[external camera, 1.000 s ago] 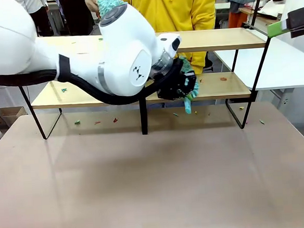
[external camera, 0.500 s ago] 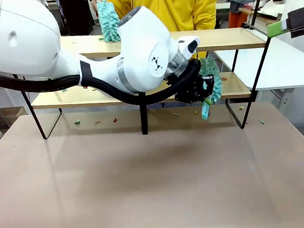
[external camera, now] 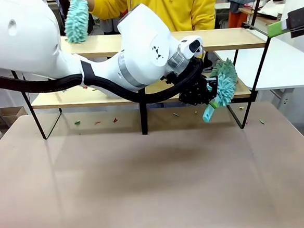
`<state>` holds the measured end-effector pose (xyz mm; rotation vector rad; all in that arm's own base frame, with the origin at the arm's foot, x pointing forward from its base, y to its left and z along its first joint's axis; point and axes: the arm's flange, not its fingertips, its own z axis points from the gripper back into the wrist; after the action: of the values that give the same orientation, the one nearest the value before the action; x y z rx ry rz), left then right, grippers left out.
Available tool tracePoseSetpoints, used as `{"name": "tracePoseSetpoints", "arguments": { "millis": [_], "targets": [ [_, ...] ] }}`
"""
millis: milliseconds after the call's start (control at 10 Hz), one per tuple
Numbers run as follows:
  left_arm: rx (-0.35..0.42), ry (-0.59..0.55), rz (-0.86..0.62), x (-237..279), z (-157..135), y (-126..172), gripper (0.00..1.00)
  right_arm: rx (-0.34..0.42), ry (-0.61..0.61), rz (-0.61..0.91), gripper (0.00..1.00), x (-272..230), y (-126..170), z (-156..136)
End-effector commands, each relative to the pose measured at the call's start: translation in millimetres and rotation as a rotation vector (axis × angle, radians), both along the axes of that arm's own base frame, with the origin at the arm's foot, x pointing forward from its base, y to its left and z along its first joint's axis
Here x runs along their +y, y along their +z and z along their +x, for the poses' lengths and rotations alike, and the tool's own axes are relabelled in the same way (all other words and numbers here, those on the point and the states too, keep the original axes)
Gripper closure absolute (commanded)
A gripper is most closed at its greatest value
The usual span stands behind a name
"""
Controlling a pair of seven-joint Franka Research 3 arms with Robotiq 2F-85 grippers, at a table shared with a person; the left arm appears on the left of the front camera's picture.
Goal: Clean the shelves.
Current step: Clean a randomly selected level of the Shelf with the Duster.
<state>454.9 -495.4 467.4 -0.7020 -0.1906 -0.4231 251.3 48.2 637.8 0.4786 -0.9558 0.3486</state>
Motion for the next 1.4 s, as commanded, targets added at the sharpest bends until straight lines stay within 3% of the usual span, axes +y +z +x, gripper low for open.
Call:
{"name": "tracePoseSetpoints", "arguments": {
  "millis": [0,200,400,700,900,1300],
  "targets": [
    [0.058,-0.189,-0.011,24,-8,10,0.88,0.003,0.005,0.004,0.00,0,0,0],
    [0.072,-0.289,-0.001,40,-26,26,0.88,0.003,0.005,0.004,0.00,0,0,0],
    [0.067,-0.261,0.058,68,-55,40,0.88,0.003,0.005,0.004,0.00,0,0,0],
    [0.014,-0.230,-0.015,109,-105,56,0.88,0.003,0.005,0.004,0.00,0,0,0],
    [-0.010,-0.237,-0.022,116,-121,58,0.88,0.003,0.005,0.004,0.00,0,0,0],
    [0.152,-0.420,-0.060,165,-149,79,0.88,0.003,0.005,0.004,0.00,0,0,0]
  ]
}}
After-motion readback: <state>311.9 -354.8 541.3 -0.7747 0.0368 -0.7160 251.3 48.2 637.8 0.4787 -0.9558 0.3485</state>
